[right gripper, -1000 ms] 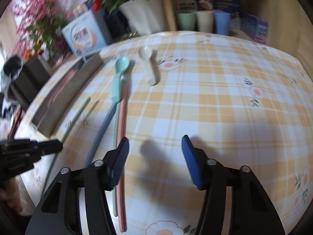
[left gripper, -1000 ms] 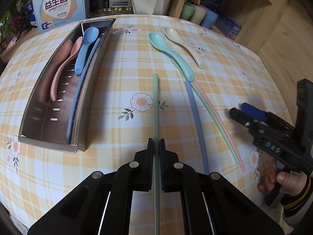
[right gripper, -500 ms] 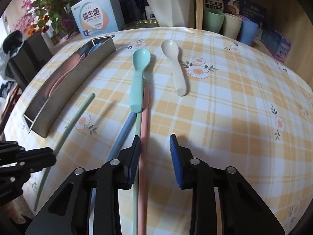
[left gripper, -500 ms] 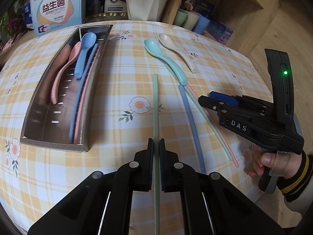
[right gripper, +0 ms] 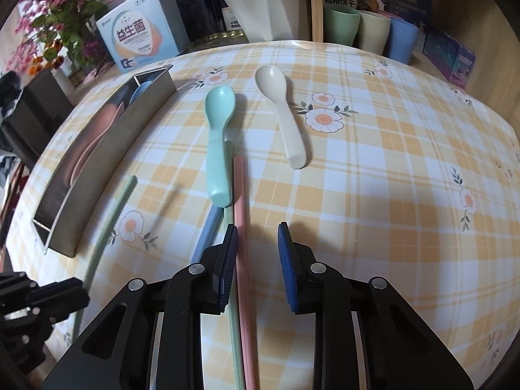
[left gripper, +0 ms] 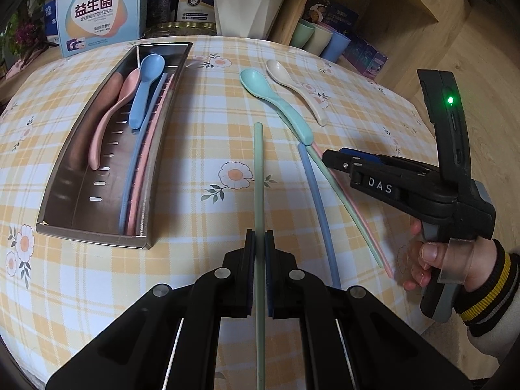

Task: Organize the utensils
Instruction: 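Grasp the pink chopstick with the right tool while the left tool holds the green chopstick, then carry the green chopstick into the tray with the left tool and open while the right holds the pink chopstick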

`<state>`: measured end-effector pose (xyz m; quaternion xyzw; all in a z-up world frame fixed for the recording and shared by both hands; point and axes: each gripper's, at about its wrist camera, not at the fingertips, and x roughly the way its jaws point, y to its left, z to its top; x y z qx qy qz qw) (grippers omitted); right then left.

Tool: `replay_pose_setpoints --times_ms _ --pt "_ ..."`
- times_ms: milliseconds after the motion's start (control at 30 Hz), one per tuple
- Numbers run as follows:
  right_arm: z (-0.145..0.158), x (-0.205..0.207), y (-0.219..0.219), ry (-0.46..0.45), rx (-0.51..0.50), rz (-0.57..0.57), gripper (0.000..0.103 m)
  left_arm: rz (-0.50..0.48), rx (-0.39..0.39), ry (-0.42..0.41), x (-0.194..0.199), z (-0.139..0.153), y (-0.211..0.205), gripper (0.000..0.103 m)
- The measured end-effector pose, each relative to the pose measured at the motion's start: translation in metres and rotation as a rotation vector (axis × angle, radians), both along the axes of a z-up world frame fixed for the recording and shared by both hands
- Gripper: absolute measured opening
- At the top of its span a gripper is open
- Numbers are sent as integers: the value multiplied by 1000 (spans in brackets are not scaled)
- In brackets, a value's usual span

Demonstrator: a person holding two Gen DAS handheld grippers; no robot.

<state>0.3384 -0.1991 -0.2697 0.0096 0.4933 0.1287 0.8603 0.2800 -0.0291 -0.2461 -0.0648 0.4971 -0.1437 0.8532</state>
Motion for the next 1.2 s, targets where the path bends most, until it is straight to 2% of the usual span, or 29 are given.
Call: replay_pose_setpoints --times_ms 33,100,333,500,667,733,1033,1200 --pt "-1 0 2 7 -6 15 20 2 -1 1 0 0 1 6" --pt "-2 -5 8 -1 -64 46 20 5 -1 3 0 0 1 6" --pt "-2 -23 -2 -3 -57 38 15 2 -4 8 0 -1 1 6" --pt "-2 -38 3 -37 -110 63 9 10 -19 22 1 -4 2 6" --pt "-6 -49 -9 -101 -23 18 9 2 -16 21 0 -4 0 6" --pt "-6 -48 -11 -94 -2 11 9 5 -16 21 0 -4 1 6" --pt "-6 -52 -6 -111 -24 22 6 22 -21 29 1 -5 7 6" --pt "-1 -55 -30 -121 85 -63 6 25 -28 32 3 -6 9 6"
